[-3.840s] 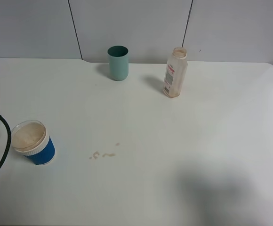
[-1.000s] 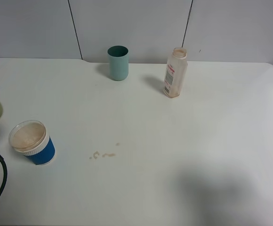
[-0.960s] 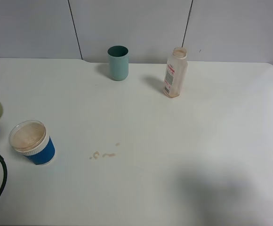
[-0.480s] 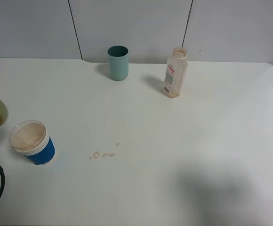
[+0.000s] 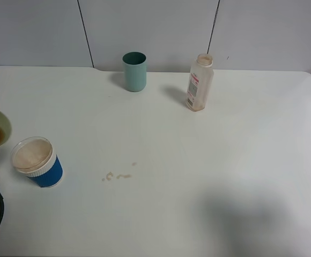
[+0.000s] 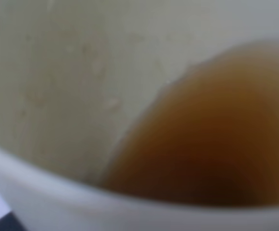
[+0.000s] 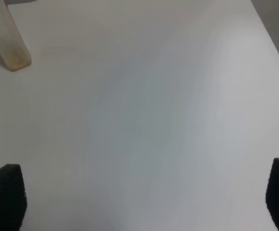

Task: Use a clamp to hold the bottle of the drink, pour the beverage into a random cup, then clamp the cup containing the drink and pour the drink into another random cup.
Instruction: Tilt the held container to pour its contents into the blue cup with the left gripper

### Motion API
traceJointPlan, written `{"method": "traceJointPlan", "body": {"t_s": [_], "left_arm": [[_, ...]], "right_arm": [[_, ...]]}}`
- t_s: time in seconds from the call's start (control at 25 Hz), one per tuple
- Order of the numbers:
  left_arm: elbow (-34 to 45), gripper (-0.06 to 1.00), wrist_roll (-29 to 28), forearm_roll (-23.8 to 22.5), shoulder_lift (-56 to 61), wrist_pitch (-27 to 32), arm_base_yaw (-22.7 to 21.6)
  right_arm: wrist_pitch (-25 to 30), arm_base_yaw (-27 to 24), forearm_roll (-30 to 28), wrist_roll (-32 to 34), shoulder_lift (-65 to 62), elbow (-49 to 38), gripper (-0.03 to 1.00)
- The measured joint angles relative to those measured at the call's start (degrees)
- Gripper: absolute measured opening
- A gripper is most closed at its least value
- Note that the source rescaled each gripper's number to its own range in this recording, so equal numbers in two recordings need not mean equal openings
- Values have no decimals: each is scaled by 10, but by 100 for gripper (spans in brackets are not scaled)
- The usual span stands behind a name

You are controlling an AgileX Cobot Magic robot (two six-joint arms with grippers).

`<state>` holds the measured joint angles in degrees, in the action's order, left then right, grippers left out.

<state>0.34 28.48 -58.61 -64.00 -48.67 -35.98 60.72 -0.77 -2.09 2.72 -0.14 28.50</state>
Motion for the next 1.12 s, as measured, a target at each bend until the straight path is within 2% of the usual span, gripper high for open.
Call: {"method": "traceJointPlan", "body": {"t_s": [1.12], "left_arm": [[-8, 1, 10, -39, 0, -18, 0]], "right_arm": [[0, 0, 0, 0, 0, 0, 100]]}}
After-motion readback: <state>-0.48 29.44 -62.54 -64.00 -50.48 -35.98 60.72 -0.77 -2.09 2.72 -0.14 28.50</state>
